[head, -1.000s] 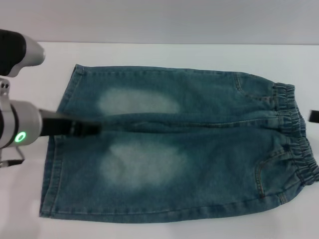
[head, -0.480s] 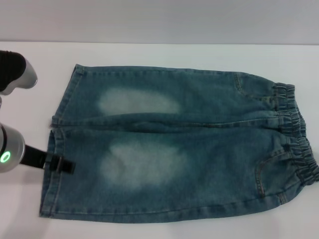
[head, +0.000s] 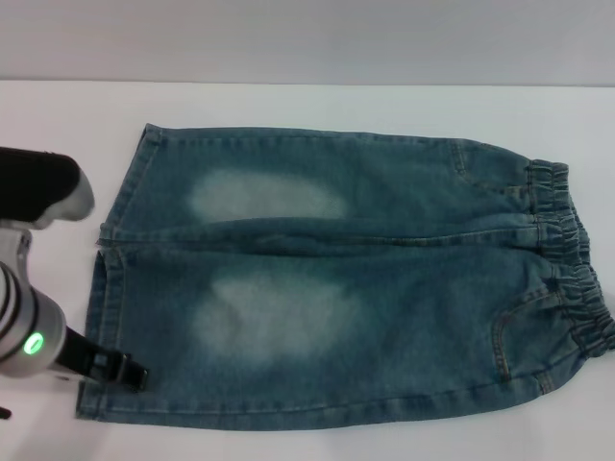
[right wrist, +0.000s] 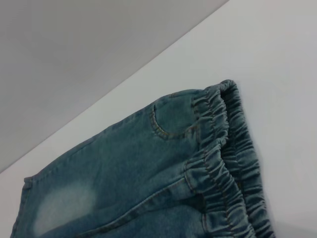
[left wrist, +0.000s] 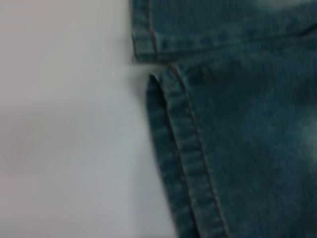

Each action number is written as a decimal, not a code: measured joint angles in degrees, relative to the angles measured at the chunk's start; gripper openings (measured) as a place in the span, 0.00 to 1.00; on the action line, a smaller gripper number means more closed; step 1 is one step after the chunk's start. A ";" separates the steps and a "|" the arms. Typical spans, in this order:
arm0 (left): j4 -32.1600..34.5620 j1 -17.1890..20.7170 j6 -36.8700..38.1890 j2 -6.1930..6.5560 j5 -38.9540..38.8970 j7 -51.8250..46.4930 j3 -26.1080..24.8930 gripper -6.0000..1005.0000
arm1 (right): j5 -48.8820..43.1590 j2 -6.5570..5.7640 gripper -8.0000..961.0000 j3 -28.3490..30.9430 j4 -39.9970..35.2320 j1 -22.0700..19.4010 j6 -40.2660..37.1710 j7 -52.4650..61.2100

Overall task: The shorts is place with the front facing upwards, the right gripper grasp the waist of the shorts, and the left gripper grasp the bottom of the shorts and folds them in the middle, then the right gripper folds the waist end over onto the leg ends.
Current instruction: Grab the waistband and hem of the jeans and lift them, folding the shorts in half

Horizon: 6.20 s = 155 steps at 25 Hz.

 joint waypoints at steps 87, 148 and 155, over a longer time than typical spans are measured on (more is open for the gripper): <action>-0.49 -7.29 -5.26 0.04 -1.88 -2.86 1.88 0.03 | 1.29 -0.56 0.60 3.71 16.49 4.58 -0.60 -8.54; -0.74 -12.79 -6.12 0.17 -1.26 -7.44 1.32 0.03 | 4.43 -0.63 0.51 9.85 26.90 4.71 3.15 -15.62; -0.42 -12.18 -6.22 0.14 -1.26 -8.37 2.31 0.03 | 4.43 -0.75 0.50 10.27 26.99 4.47 2.93 -15.65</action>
